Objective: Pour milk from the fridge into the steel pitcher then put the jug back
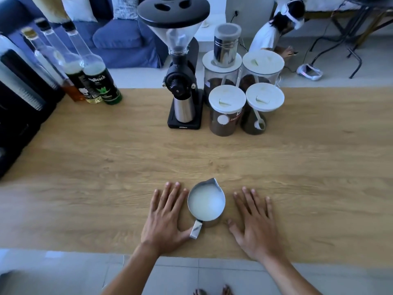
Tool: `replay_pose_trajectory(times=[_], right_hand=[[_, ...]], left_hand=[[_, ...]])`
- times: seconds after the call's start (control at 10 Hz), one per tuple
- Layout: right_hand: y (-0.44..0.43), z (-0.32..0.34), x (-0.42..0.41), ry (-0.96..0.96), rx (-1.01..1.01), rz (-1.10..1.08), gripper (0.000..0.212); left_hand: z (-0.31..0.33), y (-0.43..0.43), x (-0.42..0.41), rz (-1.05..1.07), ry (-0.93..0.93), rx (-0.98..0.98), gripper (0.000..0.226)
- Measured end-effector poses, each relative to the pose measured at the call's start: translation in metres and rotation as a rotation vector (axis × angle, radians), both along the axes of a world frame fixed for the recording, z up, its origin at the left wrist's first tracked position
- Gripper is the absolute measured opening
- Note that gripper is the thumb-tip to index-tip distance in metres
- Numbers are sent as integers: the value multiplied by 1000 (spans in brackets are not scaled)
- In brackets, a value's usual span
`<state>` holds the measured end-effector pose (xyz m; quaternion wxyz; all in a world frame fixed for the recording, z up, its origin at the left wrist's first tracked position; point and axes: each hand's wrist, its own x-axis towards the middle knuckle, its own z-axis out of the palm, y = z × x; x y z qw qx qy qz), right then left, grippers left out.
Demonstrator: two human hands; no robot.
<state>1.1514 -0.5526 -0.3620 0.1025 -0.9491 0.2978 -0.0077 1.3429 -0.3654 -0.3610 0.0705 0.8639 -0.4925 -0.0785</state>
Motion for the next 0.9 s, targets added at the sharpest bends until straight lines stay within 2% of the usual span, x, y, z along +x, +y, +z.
replay_pose_trajectory(times=[0.7, 0.8, 0.9], right_hand=[[2, 0, -1, 26, -32, -38, 72], [3, 0, -3, 30, 23, -8, 71], [-10, 21, -3, -198, 427, -178, 46]], left_hand=[[-1, 0, 0, -11, -28, 45, 107], [-2, 2, 1, -17, -16, 41, 107], [-1, 2, -2, 11, 30, 36, 108]])
